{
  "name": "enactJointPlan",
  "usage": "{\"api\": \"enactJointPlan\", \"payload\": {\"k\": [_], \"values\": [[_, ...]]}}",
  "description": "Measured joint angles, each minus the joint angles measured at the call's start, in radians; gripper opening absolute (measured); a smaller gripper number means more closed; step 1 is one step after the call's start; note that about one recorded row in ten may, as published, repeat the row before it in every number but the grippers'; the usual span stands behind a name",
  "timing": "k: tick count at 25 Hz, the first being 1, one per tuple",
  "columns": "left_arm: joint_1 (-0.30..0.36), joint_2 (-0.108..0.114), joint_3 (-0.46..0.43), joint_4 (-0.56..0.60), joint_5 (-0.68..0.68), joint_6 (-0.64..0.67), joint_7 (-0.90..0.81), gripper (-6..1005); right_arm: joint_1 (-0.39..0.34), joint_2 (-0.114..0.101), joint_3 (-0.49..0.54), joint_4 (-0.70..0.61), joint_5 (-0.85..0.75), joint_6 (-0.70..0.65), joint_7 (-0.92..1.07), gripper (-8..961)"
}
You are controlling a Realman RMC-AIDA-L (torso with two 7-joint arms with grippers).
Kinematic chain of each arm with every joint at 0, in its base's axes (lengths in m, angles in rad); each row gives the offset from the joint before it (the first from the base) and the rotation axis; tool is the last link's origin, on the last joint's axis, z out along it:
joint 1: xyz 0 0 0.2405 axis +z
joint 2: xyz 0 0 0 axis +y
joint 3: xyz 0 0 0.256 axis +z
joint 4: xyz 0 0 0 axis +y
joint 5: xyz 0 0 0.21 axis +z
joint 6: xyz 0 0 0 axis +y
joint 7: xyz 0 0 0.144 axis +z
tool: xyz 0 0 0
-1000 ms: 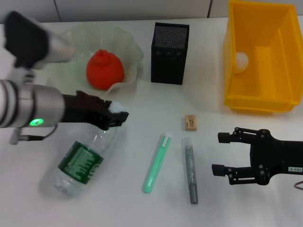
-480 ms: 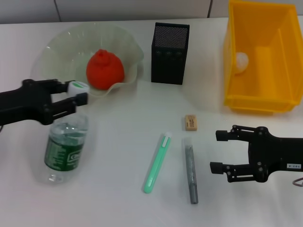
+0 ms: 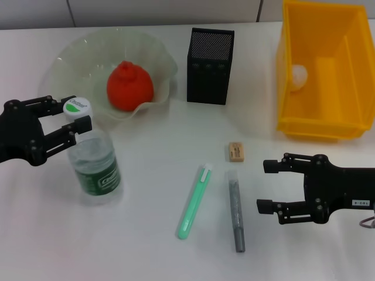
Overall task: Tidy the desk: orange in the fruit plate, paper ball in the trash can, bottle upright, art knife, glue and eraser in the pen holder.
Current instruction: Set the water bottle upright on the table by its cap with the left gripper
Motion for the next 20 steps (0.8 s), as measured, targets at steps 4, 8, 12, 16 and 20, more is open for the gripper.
{"api": "enactJointPlan", "payload": {"k": [4, 8, 12, 16, 20], "values": [[0.001, 0.000, -0.001, -0.001, -0.004, 0.003, 0.026, 445, 0.000, 0.000, 0.000, 0.000, 0.000, 0.000, 0.001, 842], [-0.003, -0.002, -0.002, -0.005, -0.005, 0.008, 0.077, 444, 0.000, 0.000, 0.000, 0.000, 0.000, 0.000, 0.001, 842], [-0.008, -0.005, 0.001, -0.012, -0.009, 0.008, 0.098, 442, 0.000, 0.000, 0.000, 0.000, 0.000, 0.000, 0.001, 842], [-0.008, -0.007, 0.005, -0.041, -0.053, -0.004, 0.134, 441, 0.002, 0.000, 0.000, 0.000, -0.002, 0.000, 0.001, 842], [-0.008, -0.006, -0.001, -0.065, -0.081, -0.010, 0.160, 594, 0.002, 0.000, 0.000, 0.000, -0.006, 0.000, 0.006, 843]]}}
